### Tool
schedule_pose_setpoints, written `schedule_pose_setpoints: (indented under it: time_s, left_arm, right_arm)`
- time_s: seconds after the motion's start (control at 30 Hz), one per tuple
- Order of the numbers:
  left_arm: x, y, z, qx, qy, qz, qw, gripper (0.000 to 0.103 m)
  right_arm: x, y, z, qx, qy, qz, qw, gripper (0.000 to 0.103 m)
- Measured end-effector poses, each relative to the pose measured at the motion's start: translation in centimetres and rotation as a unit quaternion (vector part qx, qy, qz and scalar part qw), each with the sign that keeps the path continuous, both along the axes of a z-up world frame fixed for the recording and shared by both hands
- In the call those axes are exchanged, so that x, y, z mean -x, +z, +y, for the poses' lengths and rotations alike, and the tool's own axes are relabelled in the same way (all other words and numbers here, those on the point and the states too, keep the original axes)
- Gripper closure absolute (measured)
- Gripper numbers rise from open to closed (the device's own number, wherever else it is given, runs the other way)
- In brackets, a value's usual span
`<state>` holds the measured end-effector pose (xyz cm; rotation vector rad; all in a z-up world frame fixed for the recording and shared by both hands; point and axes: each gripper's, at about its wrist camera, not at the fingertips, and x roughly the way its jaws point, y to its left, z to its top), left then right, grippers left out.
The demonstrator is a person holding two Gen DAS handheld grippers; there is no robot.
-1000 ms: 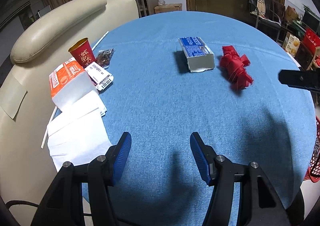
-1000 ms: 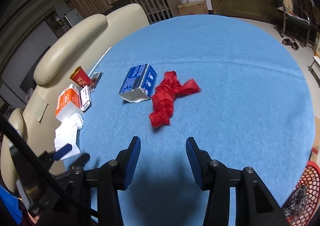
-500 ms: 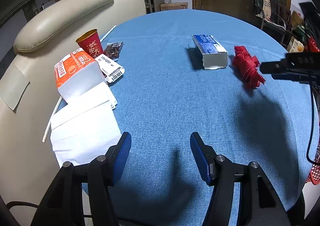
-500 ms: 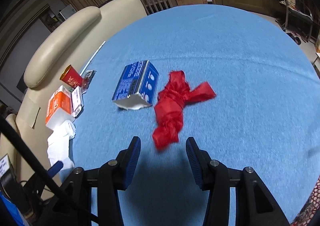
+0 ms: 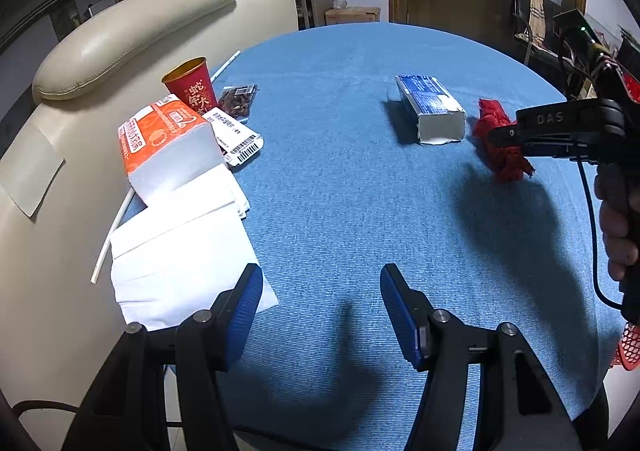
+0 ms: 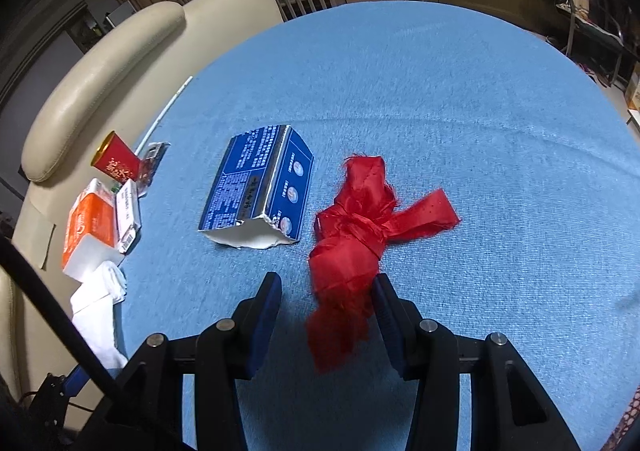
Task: Collect trash
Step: 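Close the right tool on the red ribbon cloth, then lower the left tool onto the blue-and-white carton while the right tool holds the red cloth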
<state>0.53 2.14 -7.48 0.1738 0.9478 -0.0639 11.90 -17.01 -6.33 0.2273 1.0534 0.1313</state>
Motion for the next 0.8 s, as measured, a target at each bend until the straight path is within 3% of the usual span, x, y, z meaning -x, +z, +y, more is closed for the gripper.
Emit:
schedule_pose_setpoints:
  time_s: [0.13, 0.33, 0.8]
  left_arm:
    - [0.0, 0.1, 0.1, -0.001, 0.000, 0.000, 1.0000, 0.041]
    - [-0.2, 0.3, -0.2, -0.003, -0.003, 0.000, 1.0000, 0.041]
    - [-1.8, 0.7, -1.3, 0.003, -0.017, 0.010, 0.9998, 0.041]
  right_arm:
    - [-0.6, -0.5, -0.1, 0.004, -0.008, 0.005, 1.000, 0.063]
    - [-0.6, -1.1, -0.6, 0.001, -0.017, 0.008, 1.000, 0.068]
    - [3.2, -0.4, -2.8, -0.016, -0.018, -0.008, 1.000, 0.068]
